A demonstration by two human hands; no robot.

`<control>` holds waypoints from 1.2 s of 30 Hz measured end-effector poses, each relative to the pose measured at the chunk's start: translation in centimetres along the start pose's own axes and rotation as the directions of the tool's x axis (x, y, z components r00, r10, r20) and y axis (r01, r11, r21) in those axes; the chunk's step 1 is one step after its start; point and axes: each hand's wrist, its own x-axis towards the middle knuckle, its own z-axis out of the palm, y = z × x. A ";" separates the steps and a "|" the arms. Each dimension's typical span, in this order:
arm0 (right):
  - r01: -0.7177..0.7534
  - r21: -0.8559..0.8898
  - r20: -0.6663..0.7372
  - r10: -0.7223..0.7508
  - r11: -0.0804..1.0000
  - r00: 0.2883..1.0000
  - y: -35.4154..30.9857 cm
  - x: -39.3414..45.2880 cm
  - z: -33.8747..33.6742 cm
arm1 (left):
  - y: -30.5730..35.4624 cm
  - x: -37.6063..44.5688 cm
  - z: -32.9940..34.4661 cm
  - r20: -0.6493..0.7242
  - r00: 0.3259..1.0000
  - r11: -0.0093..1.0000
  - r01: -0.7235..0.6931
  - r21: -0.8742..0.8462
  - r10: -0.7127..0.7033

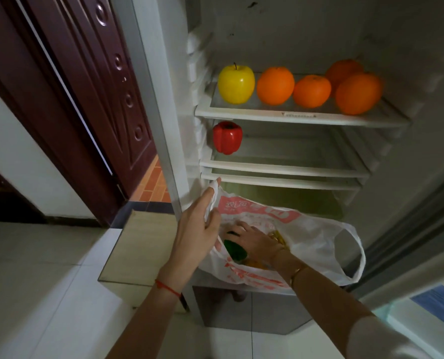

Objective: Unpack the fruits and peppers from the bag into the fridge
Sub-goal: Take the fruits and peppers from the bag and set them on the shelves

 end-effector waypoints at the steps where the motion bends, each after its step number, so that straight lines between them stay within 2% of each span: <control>1: 0.026 -0.026 0.002 -0.026 0.999 1.000 0.0 0.1 0.4 | 0.1 -0.1 -0.1 -0.002 1.000 1.000 0.007 0.006 -0.007; 4: 0.072 -0.076 0.011 -0.071 0.995 0.997 0.1 0.4 1.3 | 0.4 -0.2 -0.2 0.008 1.000 1.000 0.027 -0.005 -0.027; 7: 0.054 -0.059 -0.007 -0.054 0.997 0.999 0.2 0.7 2.1 | 0.4 -0.1 -0.3 0.016 0.999 0.999 0.042 0.001 -0.042; 9: 0.004 -0.007 -0.023 -0.004 1.000 1.000 0.4 0.5 2.1 | 0.3 -0.1 -0.3 0.028 0.998 0.999 0.047 -0.003 -0.047; 11: -0.071 0.131 -0.037 0.076 0.989 0.996 0.5 0.1 1.2 | 0.3 -0.1 -0.3 0.036 0.999 0.999 0.035 -0.005 -0.035; 13: -0.131 0.389 -0.085 0.177 0.912 0.980 0.2 -0.6 -0.5 | 0.3 0.0 -0.2 0.046 0.999 0.999 0.028 -0.026 -0.026; 15: -0.118 0.630 -0.174 0.288 0.767 0.942 -0.1 -1.6 -2.4 | 0.6 0.1 0.0 0.047 0.999 0.999 0.021 -0.049 -0.018; 17: -0.071 0.752 -0.252 0.385 0.655 0.888 -0.3 -2.9 -4.4 | 0.8 0.3 0.2 0.041 0.999 0.998 -0.005 -0.059 0.008; 20: 0.020 0.838 -0.332 0.480 0.546 0.812 -0.3 -5.1 -8.3 | 0.7 0.8 0.5 0.023 1.000 0.998 -0.020 -0.062 0.021; 22: 0.118 0.876 -0.386 0.531 0.468 0.754 -0.3 -6.1 -10.9 | 0.7 1.1 0.7 0.011 1.000 0.999 -0.007 -0.044 0.008; 24: 0.198 0.882 -0.441 0.601 0.428 0.666 -0.2 -6.4 -13.4 | 0.9 1.4 1.0 0.012 1.000 0.999 -0.010 -0.039 0.010; 27: 0.185 0.876 -0.464 0.670 0.446 0.580 0.7 -5.5 -16.6 | 1.3 1.7 1.2 0.019 1.000 0.998 -0.024 -0.053 0.025; 32: 0.023 0.874 -0.409 0.708 0.486 0.577 2.5 -2.4 -20.1 | 1.6 2.1 1.3 0.014 1.000 0.999 -0.016 -0.044 0.016; 36: -0.034 0.893 -0.348 0.734 0.449 0.583 3.3 0.3 -21.0 | 1.5 2.6 1.3 0.014 1.000 0.999 -0.021 -0.047 0.022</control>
